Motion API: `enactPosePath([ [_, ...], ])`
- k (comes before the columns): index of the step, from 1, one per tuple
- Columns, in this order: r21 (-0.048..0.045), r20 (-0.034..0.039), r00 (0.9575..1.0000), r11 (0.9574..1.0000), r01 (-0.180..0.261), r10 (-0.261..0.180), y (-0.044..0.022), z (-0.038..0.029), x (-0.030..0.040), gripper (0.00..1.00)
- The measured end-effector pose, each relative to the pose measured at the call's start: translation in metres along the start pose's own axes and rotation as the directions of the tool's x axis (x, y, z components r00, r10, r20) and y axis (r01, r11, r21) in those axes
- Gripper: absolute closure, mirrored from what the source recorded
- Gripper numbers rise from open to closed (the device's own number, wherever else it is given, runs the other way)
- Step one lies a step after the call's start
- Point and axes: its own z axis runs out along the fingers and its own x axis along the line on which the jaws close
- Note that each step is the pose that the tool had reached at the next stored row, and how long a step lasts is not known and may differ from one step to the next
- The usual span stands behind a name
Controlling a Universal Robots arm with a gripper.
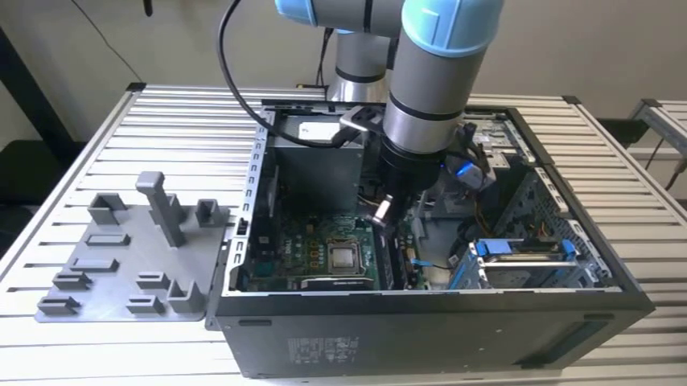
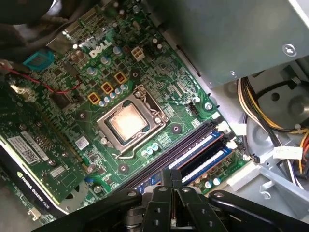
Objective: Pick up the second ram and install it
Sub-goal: 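Press down the second ram until it locks into place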
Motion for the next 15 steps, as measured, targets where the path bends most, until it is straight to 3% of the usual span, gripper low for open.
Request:
enactPosePath([
  [9, -0.0104, 0.0054, 0.9979, 0.9978, 0.065, -0.065, 0.0, -0.0011, 0.0, 0.89],
  [12, -0.0223, 0.0231, 0.9953, 0.9953, 0.095, -0.094, 0.0002, -0.0004, 0.0002, 0.89],
  [15, -0.0222, 0.0272, 0.9898, 0.9899, 0.14, -0.14, 0.0002, 0.0009, 0.0001, 0.89],
])
